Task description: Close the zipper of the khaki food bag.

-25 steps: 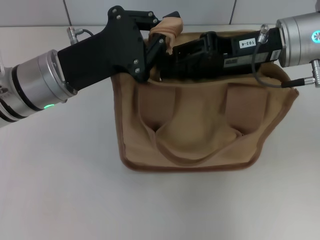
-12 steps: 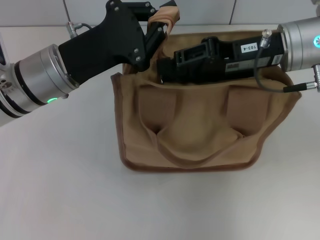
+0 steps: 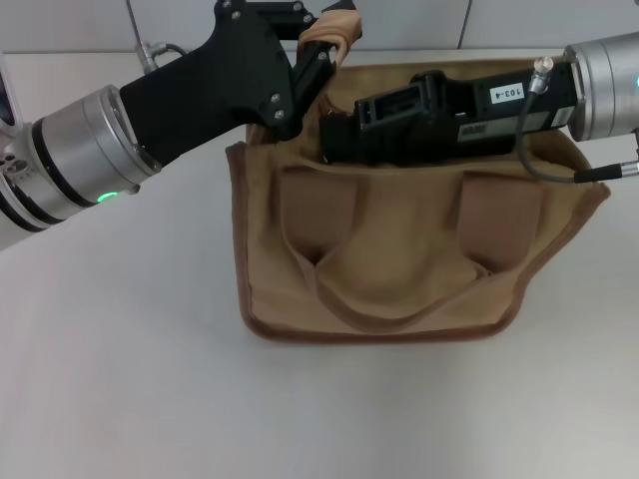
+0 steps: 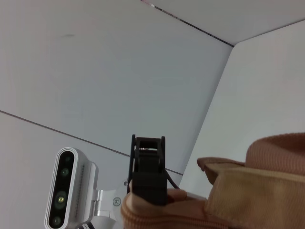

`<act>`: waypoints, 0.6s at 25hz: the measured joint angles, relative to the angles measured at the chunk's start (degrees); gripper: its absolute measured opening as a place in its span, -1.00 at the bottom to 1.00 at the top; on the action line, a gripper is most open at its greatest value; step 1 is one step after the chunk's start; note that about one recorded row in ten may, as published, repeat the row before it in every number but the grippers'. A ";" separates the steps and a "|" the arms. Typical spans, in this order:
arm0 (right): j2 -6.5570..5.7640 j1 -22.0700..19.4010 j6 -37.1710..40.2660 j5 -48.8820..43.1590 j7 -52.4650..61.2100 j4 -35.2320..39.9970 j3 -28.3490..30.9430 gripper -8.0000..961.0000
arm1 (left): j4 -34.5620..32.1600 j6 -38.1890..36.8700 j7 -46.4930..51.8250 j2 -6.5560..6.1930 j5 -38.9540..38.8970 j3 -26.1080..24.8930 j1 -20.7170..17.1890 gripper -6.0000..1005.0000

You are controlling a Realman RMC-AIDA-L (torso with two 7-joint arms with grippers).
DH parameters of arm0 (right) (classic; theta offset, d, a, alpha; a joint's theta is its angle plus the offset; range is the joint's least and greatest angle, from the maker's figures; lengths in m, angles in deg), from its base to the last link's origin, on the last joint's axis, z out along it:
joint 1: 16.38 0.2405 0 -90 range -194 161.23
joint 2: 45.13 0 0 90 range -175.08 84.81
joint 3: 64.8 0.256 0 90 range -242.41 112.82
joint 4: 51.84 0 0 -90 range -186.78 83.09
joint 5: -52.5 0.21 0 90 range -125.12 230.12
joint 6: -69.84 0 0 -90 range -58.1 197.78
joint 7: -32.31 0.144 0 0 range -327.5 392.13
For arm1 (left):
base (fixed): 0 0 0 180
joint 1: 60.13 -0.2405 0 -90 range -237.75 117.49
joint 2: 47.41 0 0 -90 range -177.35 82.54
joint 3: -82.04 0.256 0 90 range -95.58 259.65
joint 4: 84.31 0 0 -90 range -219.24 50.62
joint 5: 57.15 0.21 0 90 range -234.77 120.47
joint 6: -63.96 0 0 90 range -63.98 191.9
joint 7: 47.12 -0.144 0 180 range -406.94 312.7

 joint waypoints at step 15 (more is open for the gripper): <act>0.79 0.67 -1.39 -0.25 -0.42 -0.35 -0.19 -0.29 | 1.90 -0.63 -0.31 0.01 0.07 0.18 1.98 -0.87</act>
